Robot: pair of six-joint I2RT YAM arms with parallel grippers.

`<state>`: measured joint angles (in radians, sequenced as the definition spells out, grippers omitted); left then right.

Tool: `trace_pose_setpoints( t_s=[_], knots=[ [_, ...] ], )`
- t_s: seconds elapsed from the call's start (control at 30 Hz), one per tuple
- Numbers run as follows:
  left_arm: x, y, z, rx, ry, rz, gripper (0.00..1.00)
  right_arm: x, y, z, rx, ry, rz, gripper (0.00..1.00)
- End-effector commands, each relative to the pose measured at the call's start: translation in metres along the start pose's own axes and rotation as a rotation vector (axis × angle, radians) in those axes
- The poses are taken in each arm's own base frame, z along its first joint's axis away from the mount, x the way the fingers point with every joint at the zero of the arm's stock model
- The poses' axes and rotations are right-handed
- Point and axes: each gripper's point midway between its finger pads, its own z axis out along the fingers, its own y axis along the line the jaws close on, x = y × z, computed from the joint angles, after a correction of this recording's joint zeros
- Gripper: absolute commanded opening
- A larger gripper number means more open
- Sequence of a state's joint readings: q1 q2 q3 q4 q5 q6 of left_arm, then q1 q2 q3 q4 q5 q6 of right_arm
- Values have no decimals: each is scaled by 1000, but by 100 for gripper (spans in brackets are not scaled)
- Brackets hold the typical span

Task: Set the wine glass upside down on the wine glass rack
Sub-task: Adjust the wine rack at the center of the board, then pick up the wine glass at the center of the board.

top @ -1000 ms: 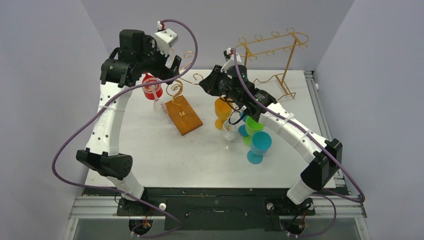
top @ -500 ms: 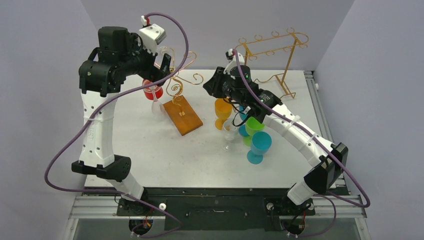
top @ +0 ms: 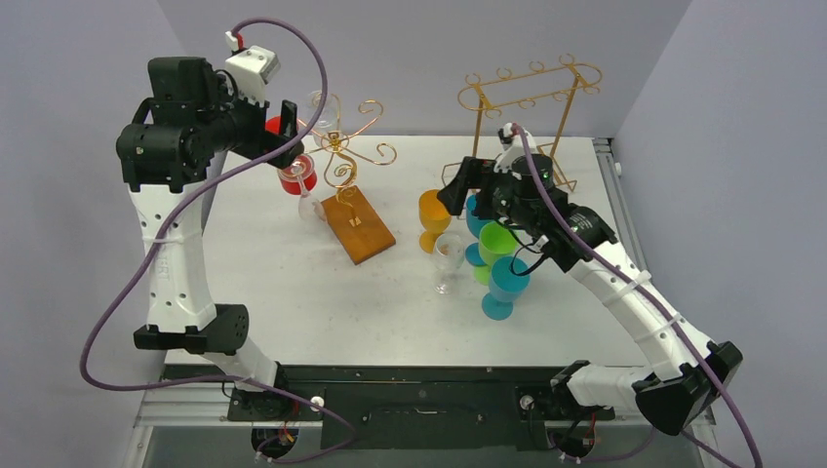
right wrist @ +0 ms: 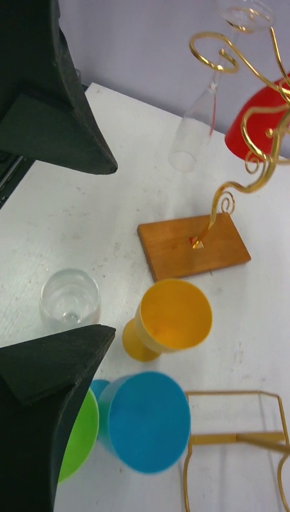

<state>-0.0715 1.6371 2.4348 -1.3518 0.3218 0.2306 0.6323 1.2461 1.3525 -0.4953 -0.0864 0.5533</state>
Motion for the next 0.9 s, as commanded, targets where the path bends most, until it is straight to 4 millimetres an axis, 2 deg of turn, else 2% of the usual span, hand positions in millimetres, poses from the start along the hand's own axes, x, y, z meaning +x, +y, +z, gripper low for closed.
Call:
trace_pose_setpoints(
  t_s=[0.0, 0.07, 0.13, 0.2, 0.3, 0.4, 0.43, 0.57, 0.87],
  knots=[
    [-10, -8, -24, 14, -64, -11, 96, 2, -21, -6, -45, 30, 108, 94],
    [-9, -4, -28, -4, -73, -19, 96, 8, -21, -6, -106, 25, 171, 96],
    [-10, -3, -34, -15, -84, -20, 96, 9, -26, -7, -91, 1, 170, 96],
    [-9, -2, -38, -23, -93, -19, 96, 12, -38, -12, 18, 21, 106, 96],
    [-8, 1, -40, -41, -101, -14, 96, 8, -40, -27, 144, 16, -34, 96],
    [-7, 2, -40, -48, -98, -12, 96, 15, -42, -38, 250, 19, -137, 95],
    [-7, 2, -40, -47, -96, -13, 96, 18, -42, -39, 267, 18, -154, 92],
    [-3, 1, -41, -47, -88, -7, 96, 32, -43, -36, 306, 54, -200, 70],
    [2, 2, -44, -62, -77, 6, 96, 48, -38, -11, 353, 124, -284, 43]
  ],
)
